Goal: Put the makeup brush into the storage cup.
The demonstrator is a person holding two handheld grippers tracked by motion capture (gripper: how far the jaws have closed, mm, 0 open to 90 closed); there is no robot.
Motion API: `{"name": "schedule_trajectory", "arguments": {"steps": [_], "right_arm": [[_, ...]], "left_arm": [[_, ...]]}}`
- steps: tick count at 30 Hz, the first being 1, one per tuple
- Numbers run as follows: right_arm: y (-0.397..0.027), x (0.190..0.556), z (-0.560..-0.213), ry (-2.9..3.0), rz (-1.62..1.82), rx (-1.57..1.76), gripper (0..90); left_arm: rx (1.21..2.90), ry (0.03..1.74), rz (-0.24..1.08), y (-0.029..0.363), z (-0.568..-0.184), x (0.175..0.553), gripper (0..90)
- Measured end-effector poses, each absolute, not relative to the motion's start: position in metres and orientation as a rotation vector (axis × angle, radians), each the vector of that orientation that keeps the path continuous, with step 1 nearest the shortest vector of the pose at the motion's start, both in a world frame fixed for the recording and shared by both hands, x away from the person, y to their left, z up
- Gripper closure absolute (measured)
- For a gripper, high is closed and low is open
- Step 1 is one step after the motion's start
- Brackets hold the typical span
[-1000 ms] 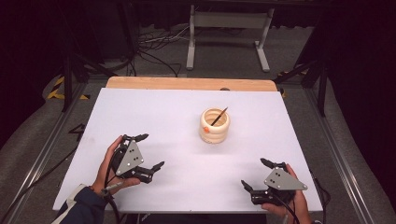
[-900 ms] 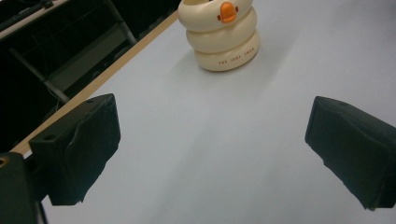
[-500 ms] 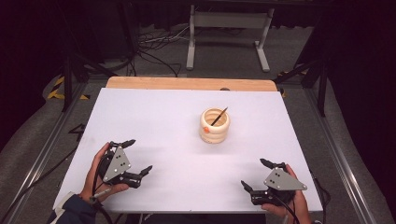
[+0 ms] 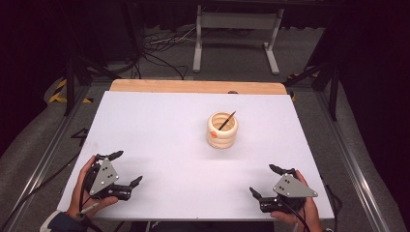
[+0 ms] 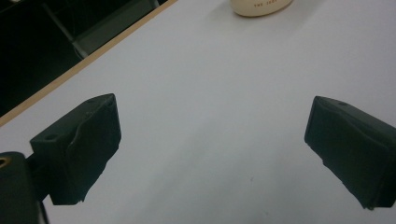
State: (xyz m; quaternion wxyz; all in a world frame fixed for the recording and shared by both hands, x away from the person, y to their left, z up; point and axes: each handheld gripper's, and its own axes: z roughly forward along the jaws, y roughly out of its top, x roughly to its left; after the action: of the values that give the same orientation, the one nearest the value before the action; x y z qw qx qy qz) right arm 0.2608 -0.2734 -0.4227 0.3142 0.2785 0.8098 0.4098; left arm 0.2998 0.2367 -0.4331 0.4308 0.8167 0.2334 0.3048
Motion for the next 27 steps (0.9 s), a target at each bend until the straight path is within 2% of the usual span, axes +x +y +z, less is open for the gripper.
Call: {"name": "schedule_trajectory", "arguments": {"steps": [13,27], "right_arm": [[-0.273,0.261,-0.423,2.134,1.079,0.735,8.3],[-0.274,0.262,-0.424,2.136,1.076,0.741,8.3]], "left_arm": [[2.062,0.634,0.702,0.255,-0.443,0.286,4.7],[2.092,0.642,0.615,0.255,-0.451,0.274,5.0]]}}
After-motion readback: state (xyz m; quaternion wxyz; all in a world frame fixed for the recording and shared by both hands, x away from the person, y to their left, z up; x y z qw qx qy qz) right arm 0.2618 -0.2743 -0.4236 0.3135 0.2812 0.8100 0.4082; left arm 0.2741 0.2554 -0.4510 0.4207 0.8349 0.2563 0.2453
